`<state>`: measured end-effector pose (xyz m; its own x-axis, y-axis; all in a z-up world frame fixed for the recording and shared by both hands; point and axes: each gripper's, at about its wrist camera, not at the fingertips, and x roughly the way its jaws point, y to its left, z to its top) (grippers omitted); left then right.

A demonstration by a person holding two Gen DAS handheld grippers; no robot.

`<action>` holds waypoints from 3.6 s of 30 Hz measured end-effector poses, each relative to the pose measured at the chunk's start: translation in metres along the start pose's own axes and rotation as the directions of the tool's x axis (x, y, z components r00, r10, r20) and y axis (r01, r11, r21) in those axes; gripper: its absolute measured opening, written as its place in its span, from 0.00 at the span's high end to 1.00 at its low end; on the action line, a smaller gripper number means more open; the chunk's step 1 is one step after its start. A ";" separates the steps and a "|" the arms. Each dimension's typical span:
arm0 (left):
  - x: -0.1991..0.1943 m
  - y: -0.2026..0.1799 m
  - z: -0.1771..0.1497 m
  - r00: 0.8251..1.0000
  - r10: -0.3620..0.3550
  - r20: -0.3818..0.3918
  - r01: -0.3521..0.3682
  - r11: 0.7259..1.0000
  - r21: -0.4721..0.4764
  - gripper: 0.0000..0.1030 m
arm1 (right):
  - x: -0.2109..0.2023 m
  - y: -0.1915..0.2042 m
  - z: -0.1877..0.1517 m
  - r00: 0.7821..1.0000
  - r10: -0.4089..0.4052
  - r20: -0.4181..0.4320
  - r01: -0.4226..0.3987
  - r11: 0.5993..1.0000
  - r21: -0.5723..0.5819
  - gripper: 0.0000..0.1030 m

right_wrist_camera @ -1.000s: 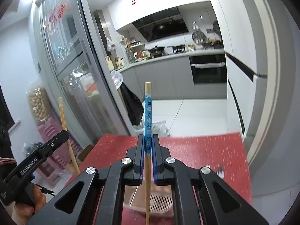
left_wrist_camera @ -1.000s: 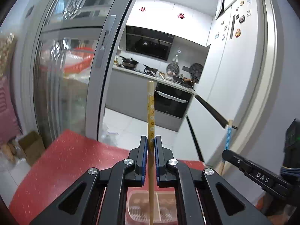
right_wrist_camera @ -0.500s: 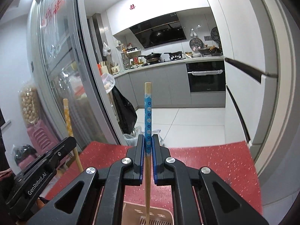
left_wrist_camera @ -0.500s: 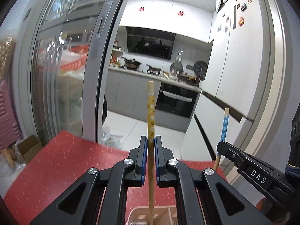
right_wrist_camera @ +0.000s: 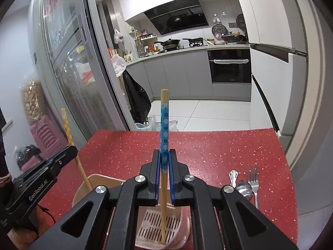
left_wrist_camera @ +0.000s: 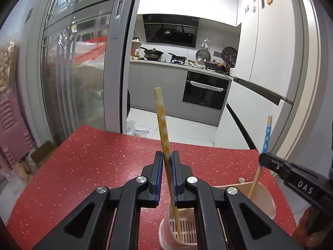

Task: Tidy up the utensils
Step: 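Carry both chopsticks upright to the beige holder and lower them in, then open both tools to release the chopsticks into the holder, then withdraw both tools back toward the remaining utensils, then grasp a brown plastic spoon with the right tool while the left tool grasps a wooden chopstick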

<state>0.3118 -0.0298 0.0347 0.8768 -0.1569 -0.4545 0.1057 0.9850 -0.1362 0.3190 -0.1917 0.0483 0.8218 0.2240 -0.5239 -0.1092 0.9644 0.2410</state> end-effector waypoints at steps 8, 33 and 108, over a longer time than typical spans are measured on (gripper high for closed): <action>-0.008 0.001 0.000 0.999 0.031 -0.038 -0.032 0.999 -0.004 0.69 | -0.006 0.000 0.001 0.999 0.022 -0.039 -0.022 1.000 0.007 0.78; -0.102 0.035 -0.093 0.980 0.053 -0.192 -0.063 0.997 -0.043 0.00 | -0.101 -0.001 -0.068 0.984 0.119 -0.129 -0.109 0.990 0.086 0.17; -0.066 0.070 -0.185 0.811 0.096 -0.577 -0.053 0.994 0.090 0.00 | -0.066 0.052 -0.215 0.788 -0.103 -0.607 -0.073 0.963 -0.259 0.87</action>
<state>0.1743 0.0361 -0.1075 0.4502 -0.0739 -0.8899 0.1008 0.9944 -0.0316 0.1391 -0.1257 -0.0799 0.3188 0.1623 -0.9338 -0.3098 0.9490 0.0592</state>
